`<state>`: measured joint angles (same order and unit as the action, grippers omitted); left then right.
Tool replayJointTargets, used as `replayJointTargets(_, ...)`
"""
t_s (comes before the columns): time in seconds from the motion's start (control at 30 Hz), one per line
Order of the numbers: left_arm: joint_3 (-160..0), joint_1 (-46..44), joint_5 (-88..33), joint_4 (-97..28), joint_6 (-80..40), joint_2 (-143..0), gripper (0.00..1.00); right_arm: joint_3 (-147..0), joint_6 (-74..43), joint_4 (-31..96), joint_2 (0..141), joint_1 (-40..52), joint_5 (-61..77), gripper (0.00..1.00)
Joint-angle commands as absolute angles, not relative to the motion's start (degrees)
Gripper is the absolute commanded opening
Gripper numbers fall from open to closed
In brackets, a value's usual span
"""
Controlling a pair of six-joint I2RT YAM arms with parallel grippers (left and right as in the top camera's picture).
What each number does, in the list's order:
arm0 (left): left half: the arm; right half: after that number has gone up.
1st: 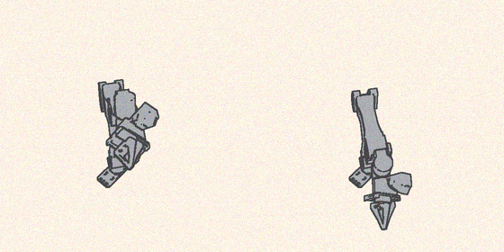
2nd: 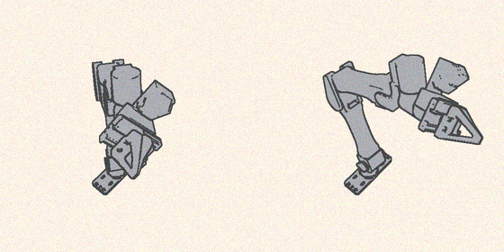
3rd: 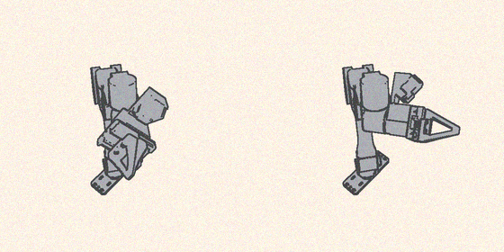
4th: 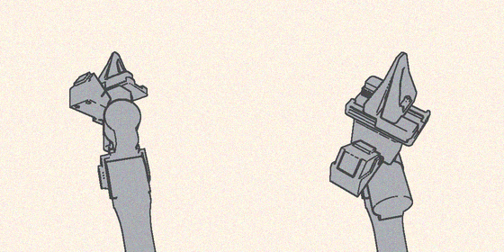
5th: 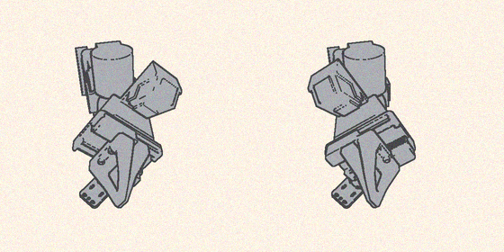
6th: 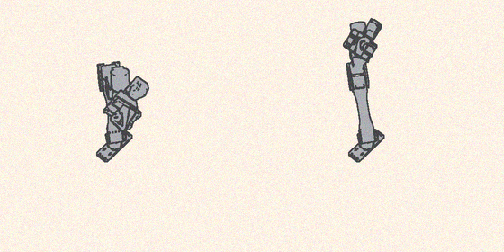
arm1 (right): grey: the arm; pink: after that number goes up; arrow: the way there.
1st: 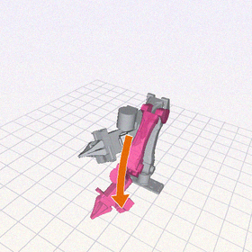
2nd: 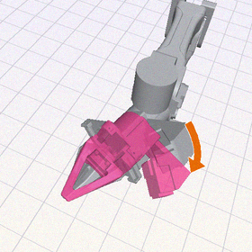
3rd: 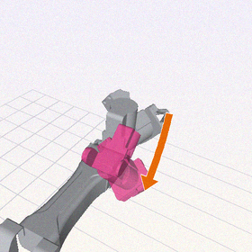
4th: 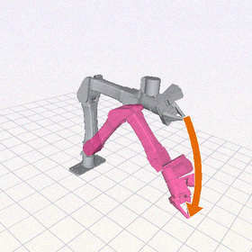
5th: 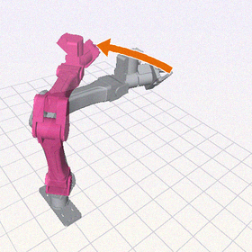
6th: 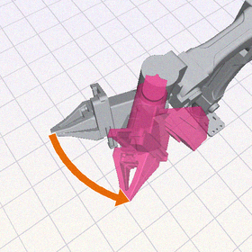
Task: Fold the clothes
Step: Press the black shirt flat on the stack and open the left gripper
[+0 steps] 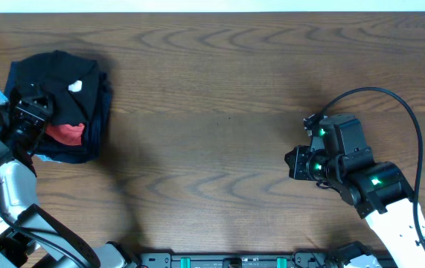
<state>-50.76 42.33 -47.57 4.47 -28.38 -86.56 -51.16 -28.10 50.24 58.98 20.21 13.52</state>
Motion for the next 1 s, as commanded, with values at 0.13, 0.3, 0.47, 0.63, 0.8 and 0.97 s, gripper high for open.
replayJointTargets(0.13, -54.7, 43.8, -58.6, 2.0, -29.0, -81.0, 0.98, -51.8, -28.7, 50.3, 59.3, 20.3, 14.0, 0.08)
replayJointTargets(0.3, -54.9, 46.5, -59.6, -8.3, -27.6, -73.4, 0.98, -51.8, -28.7, 50.1, 59.3, 20.3, 14.0, 0.08)
replayJointTargets(0.47, -55.0, 47.3, -59.6, -17.4, -23.9, -64.4, 0.98, -51.8, -28.7, 49.6, 59.3, 20.3, 14.0, 0.08)
replayJointTargets(0.63, -55.5, 46.5, -60.5, -20.4, -22.5, -61.0, 0.98, -51.8, -28.7, 49.5, 59.3, 20.3, 14.0, 0.08)
replayJointTargets(0.8, -56.0, 45.9, -60.2, -16.2, -17.5, -60.6, 0.98, -51.8, -28.7, 49.5, 59.3, 20.3, 14.0, 0.08)
replayJointTargets(0.97, -56.0, 42.1, -54.0, -11.1, -10.1, -65.8, 0.4, -51.8, -28.7, 49.1, 59.3, 20.3, 14.0, 0.08)
